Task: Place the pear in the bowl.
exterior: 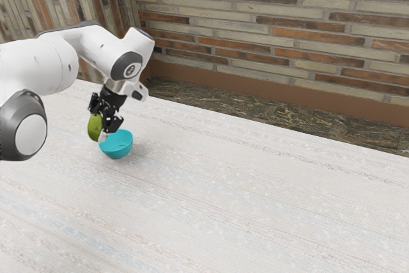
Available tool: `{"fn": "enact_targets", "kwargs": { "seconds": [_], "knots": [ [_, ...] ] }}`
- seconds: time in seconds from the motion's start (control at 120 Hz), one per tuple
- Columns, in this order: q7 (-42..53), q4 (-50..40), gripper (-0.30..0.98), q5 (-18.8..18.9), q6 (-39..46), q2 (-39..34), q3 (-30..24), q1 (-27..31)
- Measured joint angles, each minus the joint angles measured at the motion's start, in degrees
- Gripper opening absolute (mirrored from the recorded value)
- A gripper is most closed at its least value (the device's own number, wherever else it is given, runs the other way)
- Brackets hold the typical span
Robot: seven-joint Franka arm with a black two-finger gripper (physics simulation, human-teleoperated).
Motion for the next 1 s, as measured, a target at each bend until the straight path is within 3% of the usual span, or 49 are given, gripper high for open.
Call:
{"fn": "enact_targets", "kwargs": {
  "seconds": [0.175,0.425,0.742,1.0],
  "knots": [
    [0.68,1.49,0.30,-0.13,0.85,1.71,-1.06,-0.01],
    [1.41,1.47,0.55,-0.52,1.35,1.83,-1.09,0.05],
    [2.01,1.29,0.66,-0.93,1.46,0.61,-1.09,-0.44],
    [1.75,-0.40,0.68,-10.51,1.98,-13.57,-1.12,-5.50]
  ]
}}
